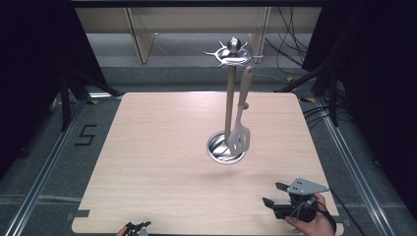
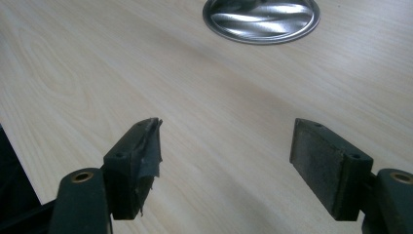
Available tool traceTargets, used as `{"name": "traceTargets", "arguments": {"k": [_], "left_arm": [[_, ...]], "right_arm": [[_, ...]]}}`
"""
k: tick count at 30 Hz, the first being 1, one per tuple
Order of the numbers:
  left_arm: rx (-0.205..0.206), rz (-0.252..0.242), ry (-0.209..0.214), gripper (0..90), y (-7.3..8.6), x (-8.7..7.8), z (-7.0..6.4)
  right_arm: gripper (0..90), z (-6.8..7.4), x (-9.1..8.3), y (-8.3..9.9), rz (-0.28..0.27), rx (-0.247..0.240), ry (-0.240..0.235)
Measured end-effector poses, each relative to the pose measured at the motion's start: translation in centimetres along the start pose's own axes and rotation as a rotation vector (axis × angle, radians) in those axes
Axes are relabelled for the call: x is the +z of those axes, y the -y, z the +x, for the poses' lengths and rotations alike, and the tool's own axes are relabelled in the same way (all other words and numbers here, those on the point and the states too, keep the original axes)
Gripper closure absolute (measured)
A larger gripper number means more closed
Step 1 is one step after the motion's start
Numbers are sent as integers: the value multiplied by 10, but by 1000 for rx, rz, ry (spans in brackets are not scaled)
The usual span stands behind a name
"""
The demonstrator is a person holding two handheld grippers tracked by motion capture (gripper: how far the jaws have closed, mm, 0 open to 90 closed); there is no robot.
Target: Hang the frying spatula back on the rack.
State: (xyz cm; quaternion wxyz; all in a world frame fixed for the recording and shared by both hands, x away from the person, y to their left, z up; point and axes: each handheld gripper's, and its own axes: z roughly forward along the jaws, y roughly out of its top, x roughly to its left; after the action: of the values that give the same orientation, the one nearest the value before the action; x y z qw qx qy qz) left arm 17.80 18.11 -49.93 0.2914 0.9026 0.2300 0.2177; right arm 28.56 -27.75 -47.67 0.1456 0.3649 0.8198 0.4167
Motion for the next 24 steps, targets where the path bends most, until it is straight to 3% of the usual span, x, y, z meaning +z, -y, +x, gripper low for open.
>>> {"name": "traceTargets", "arguments": {"k": [4, 5, 6, 11, 17, 18, 24], "left_arm": [[1, 1, -10, 190, 0, 0, 0], [2, 2, -12, 190, 0, -1, 0], [5, 4, -14, 190, 0, -1, 0], [5, 4, -16, 190, 0, 0, 0], [7, 5, -23, 190, 0, 0, 0], [7, 5, -23, 190, 0, 0, 0], [6, 5, -23, 190, 0, 0, 0]], "right_arm": [[280, 0, 0, 2, 4, -10, -11], [280, 1, -1, 3, 3, -12, 15], [279, 3, -1, 3, 15, 12, 7], [278, 3, -1, 6, 12, -8, 19], [278, 3, 0, 7, 20, -9, 8], [278, 6, 0, 8, 28, 16, 6], [277, 3, 1, 9, 40, -10, -9]]}}
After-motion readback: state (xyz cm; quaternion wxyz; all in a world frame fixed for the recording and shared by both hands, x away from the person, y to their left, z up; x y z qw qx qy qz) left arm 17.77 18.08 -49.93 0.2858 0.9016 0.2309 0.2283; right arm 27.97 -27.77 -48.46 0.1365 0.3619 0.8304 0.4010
